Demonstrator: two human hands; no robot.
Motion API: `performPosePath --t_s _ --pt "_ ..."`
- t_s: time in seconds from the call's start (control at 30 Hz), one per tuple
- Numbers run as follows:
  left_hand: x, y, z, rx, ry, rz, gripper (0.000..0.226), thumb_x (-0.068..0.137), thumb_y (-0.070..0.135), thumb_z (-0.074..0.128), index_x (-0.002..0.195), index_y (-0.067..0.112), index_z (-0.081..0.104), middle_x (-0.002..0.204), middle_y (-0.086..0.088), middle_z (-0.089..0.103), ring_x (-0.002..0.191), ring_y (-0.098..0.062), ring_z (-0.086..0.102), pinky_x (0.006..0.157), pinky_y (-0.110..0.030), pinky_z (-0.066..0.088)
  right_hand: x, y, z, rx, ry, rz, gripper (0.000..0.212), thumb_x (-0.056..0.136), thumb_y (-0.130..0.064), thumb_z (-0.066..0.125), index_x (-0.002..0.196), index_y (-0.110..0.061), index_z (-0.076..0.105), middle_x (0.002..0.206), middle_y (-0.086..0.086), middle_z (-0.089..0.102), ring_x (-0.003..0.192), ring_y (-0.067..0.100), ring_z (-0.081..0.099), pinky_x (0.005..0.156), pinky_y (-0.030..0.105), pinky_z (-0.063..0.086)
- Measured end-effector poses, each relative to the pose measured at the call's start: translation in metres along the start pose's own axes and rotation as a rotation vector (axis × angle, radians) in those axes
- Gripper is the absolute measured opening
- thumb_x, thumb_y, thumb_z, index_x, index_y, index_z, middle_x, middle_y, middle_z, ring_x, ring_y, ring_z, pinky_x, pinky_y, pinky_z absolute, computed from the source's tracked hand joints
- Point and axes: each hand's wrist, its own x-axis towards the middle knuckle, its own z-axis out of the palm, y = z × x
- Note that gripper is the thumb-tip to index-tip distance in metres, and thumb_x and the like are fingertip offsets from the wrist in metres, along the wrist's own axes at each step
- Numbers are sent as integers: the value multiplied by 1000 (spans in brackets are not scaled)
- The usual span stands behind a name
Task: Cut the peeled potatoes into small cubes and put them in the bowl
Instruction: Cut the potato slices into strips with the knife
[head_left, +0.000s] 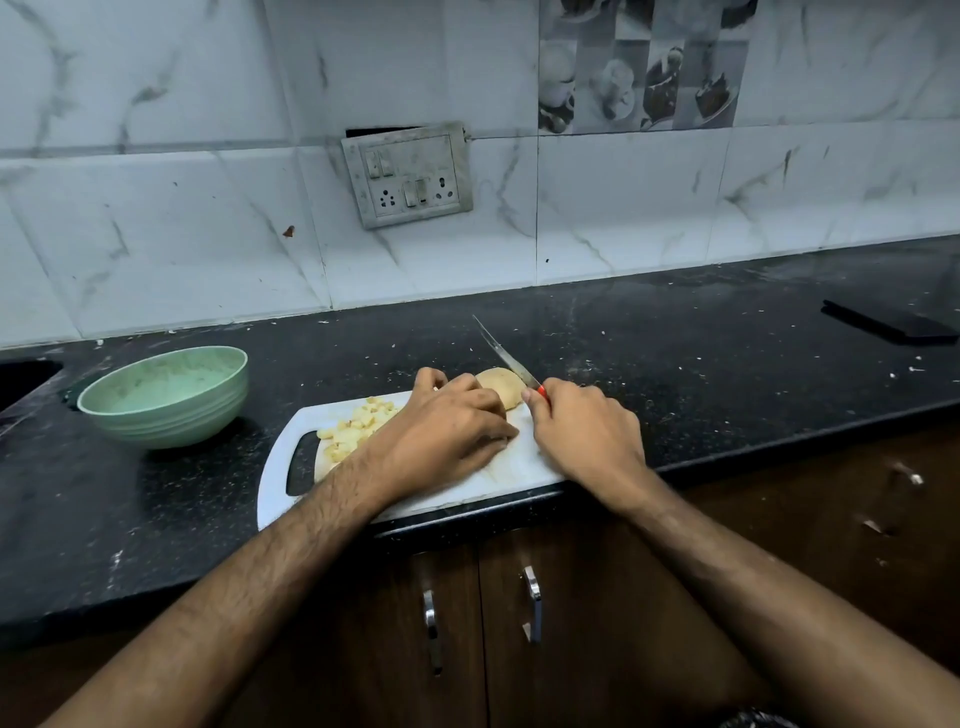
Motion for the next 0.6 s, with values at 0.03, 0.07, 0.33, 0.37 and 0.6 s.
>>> performPosePath --t_s 0.03,0.07,0.33,0.37,0.6 --pt "-2 0 -1 11 28 9 35 98 45 42 104 36 75 98 18 65 91 -13 54 79 -41 33 -2 -1 2 -27 30 -13 37 102 -51 32 103 -24 57 106 10 68 97 37 63 71 39 38" --pt "-5 0 -2 21 53 17 33 99 44 44 101 36 76 95 17 65 90 -13 54 80 -42 34 -3 -1 5 -50 53 -26 37 102 -50 31 104 -24 57 104 9 68 95 37 64 69 39 37" --pt "-36 -16 -16 87 149 -65 17 91 42 63 85 34 76 83 17 64 84 -11 54 81 -40 30 -8 -2 6 -103 92 -79 35 103 -48 32 104 -22 56 94 6 68 85 32 65 62 35 36" --pt "-38 -18 -16 110 149 -119 15 89 42 64 82 34 76 82 17 63 84 -12 54 81 -39 28 -8 -1 7 -106 96 -80 35 103 -48 32 104 -22 56 93 6 68 84 32 65 62 35 37" --pt "-26 -19 -18 131 91 -324 3 87 38 72 89 36 73 91 15 61 91 -13 54 83 -38 22 -8 -1 8 -110 95 -80 36 103 -48 30 104 -23 55 93 5 68 84 31 66 62 35 38"
